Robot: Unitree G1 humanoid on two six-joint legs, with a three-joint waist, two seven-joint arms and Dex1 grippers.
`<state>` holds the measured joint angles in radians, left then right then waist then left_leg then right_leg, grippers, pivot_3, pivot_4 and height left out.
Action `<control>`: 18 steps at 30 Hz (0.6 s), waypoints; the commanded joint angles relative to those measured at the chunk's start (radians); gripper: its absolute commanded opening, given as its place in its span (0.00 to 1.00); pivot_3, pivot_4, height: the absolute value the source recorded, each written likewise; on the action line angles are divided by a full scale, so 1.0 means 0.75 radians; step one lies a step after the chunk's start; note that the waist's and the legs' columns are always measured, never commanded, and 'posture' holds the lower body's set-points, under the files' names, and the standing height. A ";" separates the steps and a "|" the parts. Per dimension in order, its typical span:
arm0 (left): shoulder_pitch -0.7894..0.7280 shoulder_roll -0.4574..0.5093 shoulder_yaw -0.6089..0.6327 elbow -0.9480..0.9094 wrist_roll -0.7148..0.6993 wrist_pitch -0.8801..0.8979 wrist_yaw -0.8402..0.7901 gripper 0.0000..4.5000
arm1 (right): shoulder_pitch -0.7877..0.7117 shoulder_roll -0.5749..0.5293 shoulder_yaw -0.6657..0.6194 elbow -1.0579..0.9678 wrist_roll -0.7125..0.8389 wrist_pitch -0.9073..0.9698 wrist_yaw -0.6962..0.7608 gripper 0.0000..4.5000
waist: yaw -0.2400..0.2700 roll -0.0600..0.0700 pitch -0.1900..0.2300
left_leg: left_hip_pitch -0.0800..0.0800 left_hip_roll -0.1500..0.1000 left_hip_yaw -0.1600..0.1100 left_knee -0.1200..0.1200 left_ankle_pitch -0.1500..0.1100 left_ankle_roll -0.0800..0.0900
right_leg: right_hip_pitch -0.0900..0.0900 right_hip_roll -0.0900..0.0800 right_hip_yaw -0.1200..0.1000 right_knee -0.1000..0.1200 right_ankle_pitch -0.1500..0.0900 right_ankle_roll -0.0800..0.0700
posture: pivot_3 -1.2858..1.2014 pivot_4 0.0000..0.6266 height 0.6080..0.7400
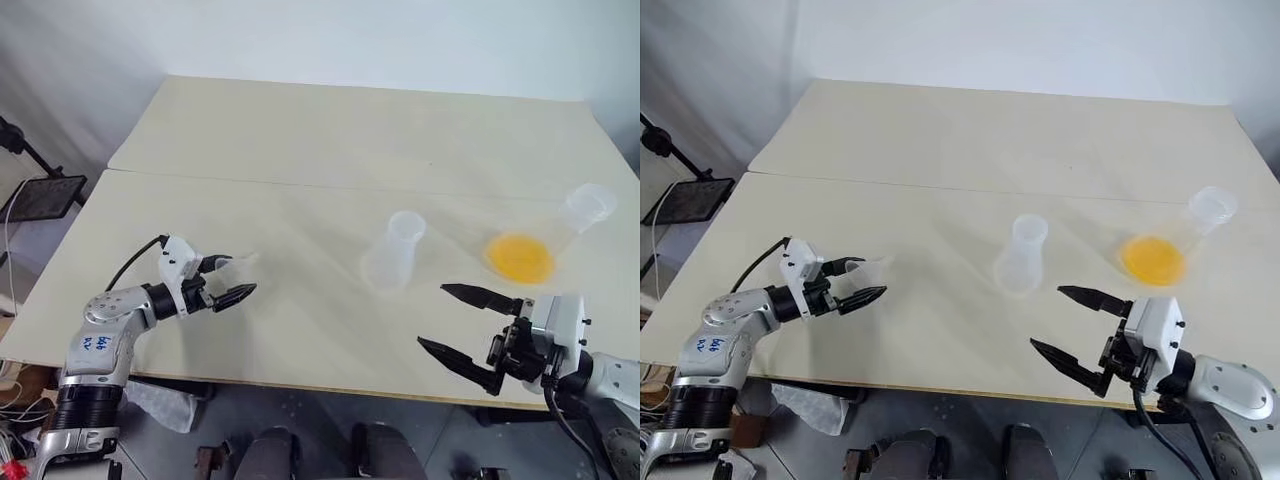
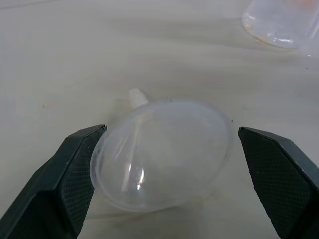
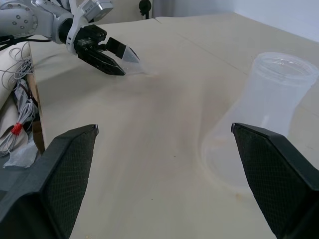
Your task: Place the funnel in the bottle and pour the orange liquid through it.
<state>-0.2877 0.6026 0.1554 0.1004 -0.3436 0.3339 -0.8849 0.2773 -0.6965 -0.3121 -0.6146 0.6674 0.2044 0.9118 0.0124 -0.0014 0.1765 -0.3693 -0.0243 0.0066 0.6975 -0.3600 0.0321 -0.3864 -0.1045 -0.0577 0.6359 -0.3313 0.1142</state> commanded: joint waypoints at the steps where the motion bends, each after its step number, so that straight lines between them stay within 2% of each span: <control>1: -0.038 0.044 0.042 0.023 -0.022 -0.050 -0.038 1.00 | -0.007 0.020 0.006 -0.010 -0.004 -0.006 -0.019 1.00 | 0.002 0.000 0.000 | 0.000 0.000 0.000 0.000 0.000 0.000 | 0.000 0.000 0.000 0.000 0.000 0.000 | 0.52 0.24 1.00; 11: 0.053 0.270 0.149 -0.055 -0.200 0.034 -0.333 1.00 | -0.007 0.043 0.036 -0.010 -0.023 -0.008 -0.033 1.00 | -0.009 0.000 0.000 | 0.000 0.000 0.000 -0.001 0.000 0.000 | 0.000 0.000 0.000 0.000 0.000 0.000 | 0.52 0.24 1.00; 14: 0.072 0.292 0.163 -0.049 -0.190 0.026 -0.327 1.00 | -0.019 0.042 0.044 -0.005 -0.023 -0.003 -0.033 1.00 | -0.008 0.001 0.000 | 0.001 0.000 -0.002 -0.001 0.000 0.000 | 0.002 -0.001 -0.001 -0.002 0.000 0.000 | 0.52 0.24 1.00; 18: 0.139 0.289 0.178 -0.158 -0.261 0.115 -0.335 1.00 | -0.042 0.040 0.049 0.001 -0.022 0.005 -0.035 1.00 | -0.013 0.001 0.000 | 0.001 0.000 -0.003 -0.001 0.000 0.000 | 0.005 0.000 -0.001 -0.009 0.000 0.000 | 0.52 0.24 1.00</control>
<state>-0.1969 0.8065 0.2640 0.0437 -0.4987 0.4011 -1.1271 0.2492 -0.6688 -0.2745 -0.6049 0.6436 0.2068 0.8879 0.0029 -0.0010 0.1767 -0.3688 -0.0241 0.0038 0.6962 -0.3602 0.0321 -0.3825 -0.1048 -0.0584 0.6290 -0.3314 0.1141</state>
